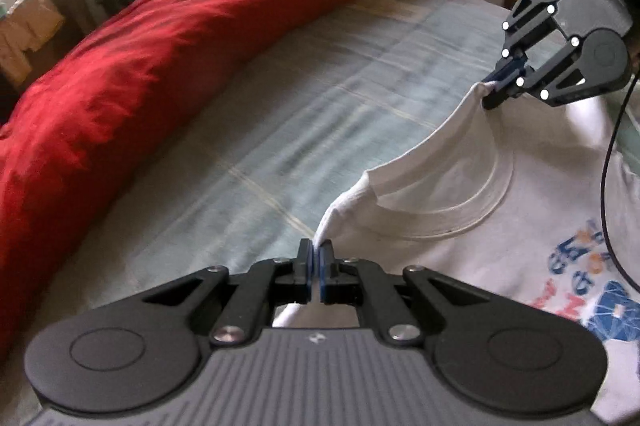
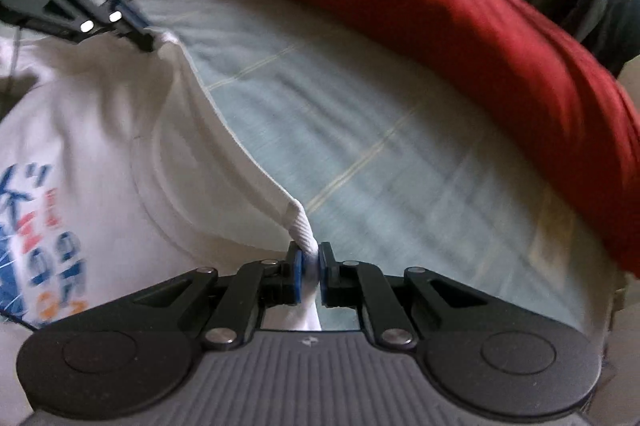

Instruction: Fold clothes

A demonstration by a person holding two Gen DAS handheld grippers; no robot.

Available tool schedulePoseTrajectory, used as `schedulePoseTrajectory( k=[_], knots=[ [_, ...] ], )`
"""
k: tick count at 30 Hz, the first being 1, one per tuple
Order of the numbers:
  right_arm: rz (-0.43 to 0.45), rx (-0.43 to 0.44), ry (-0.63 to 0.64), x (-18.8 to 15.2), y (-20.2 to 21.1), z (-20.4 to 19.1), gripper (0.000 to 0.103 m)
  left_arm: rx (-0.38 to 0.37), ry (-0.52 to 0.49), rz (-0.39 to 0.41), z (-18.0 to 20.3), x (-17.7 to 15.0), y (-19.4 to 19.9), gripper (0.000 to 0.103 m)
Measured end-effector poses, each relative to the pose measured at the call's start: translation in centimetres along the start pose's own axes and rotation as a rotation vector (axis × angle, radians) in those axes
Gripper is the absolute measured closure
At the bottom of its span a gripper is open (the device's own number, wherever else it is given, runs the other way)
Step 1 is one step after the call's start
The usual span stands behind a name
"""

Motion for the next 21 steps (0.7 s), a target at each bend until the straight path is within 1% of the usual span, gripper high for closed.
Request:
schedulePoseTrajectory(
  k=[6,8,11,12,13,16,17,18,20,21],
  knots=[
    [0.061,-0.129,0.009,2.3,-2.7,1.5,0.093,0.067,0.073,0.044,-2.4,0.9,-1.3,0.102],
    [0.066,-0.150,-0.004,2.8,-4.1,1.7,0.093,0.085,0.106,0.051,-3.4,1.0,-2.2,0.102],
    [0.074,-0.181,-0.023,3.6,-6.2,2.2,0.093,0.091,0.141,0.053,-3.4,0.6,-2.4,0.101],
    [0.077,-0.191,-0.030,3.9,-6.9,2.3,0.093,0.091,0.152,0.053,-3.3,0.5,-2.4,0.098],
    [0.060,-0.181,-0.025,3.7,-7.8,2.0,0.093,0.092,0.163,0.054,-3.2,0.3,-2.3,0.097],
    [0.025,-0.158,-0.067,2.8,-8.4,1.6,0.085,0.093,0.195,0.055,-3.0,-0.2,-2.3,0.094],
    [0.029,-0.151,-0.087,2.4,-7.6,1.9,0.080,0.094,0.206,0.055,-2.9,-0.4,-2.2,0.094],
    [0.035,-0.146,-0.106,2.0,-6.7,2.1,0.077,0.094,0.216,0.056,-2.8,-0.5,-2.2,0.092],
    [0.048,-0.136,-0.136,1.1,-4.7,2.6,0.064,0.095,0.238,0.056,-2.6,-0.9,-2.2,0.087],
    [0.053,-0.137,-0.143,0.6,-3.6,2.7,0.063,0.096,0.249,0.057,-2.5,-1.1,-2.2,0.083]
  ],
)
Point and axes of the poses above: each gripper's, at about its wrist camera, not at the fingertips, and y roughly against the way its jaws point, z to its right, x to its top, the point moved 4 cm from there along -y, roughly the way its jaws point, and after that the axes turned 13 degrees about -x, right-handed, at the moved point
